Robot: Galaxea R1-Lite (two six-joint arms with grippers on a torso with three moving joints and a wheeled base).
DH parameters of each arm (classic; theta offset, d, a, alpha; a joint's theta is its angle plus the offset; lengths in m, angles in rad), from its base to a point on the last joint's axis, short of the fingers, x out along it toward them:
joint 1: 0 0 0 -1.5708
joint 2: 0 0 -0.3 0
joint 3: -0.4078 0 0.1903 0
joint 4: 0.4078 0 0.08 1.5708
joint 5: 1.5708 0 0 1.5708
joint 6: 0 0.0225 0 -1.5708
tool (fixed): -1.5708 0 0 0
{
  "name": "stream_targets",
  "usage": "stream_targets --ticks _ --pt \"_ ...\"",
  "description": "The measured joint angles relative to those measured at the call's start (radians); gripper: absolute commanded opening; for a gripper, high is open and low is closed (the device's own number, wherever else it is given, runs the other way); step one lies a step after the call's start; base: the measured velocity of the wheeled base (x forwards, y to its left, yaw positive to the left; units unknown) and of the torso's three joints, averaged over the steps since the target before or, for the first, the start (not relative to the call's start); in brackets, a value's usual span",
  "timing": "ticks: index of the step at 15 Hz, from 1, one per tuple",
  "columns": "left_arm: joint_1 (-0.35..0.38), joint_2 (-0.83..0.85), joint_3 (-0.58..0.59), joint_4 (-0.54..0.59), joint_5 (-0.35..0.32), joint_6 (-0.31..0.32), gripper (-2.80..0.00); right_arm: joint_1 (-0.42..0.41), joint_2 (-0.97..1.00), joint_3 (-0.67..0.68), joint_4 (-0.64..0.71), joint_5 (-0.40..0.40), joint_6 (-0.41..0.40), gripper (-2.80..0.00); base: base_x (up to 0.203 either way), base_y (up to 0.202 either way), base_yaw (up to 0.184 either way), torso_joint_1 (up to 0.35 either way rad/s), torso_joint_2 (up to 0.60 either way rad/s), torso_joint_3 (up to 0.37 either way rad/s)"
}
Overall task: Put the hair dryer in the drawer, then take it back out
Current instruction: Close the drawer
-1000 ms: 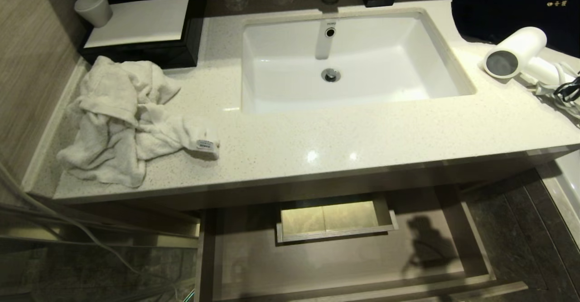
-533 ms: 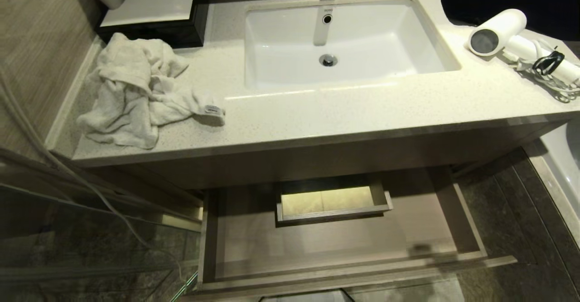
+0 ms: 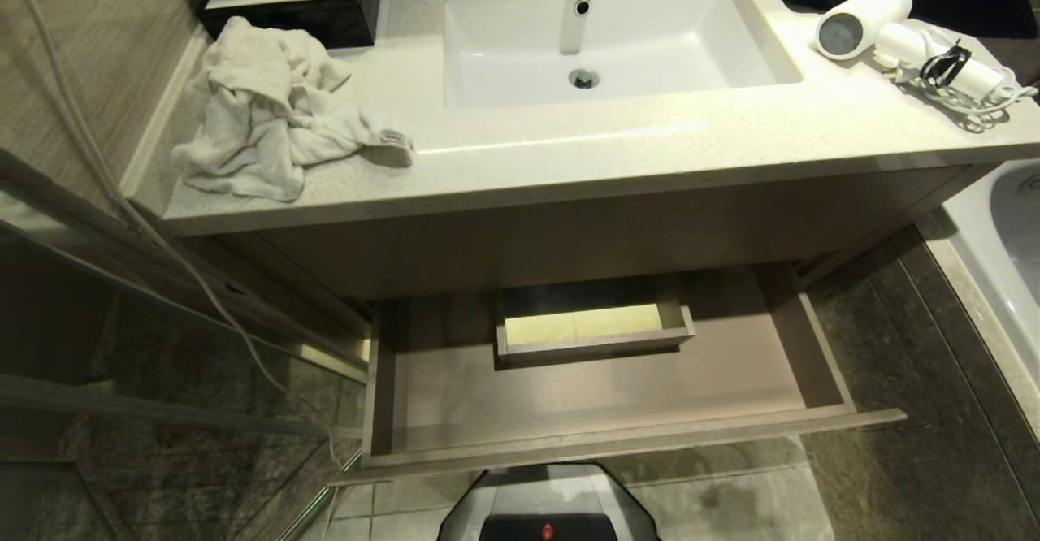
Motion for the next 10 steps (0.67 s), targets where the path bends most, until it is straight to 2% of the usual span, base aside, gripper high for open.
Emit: stream_targets --ticks 5,10 --pt "0.000 0.000 0.001 0.001 0.000 0.000 -2.80 0.008 0.012 0.043 -0.038 0.002 0.005 -2.80 0.000 0.000 0.000 -0.155 -0.13 -0.281" --pt "0.000 0.000 0.000 0.001 0.000 0.000 -2.80 0.029 0.012 0.055 -0.028 0.009 0.009 -2.80 0.000 0.000 0.000 -0.191 0.28 0.079"
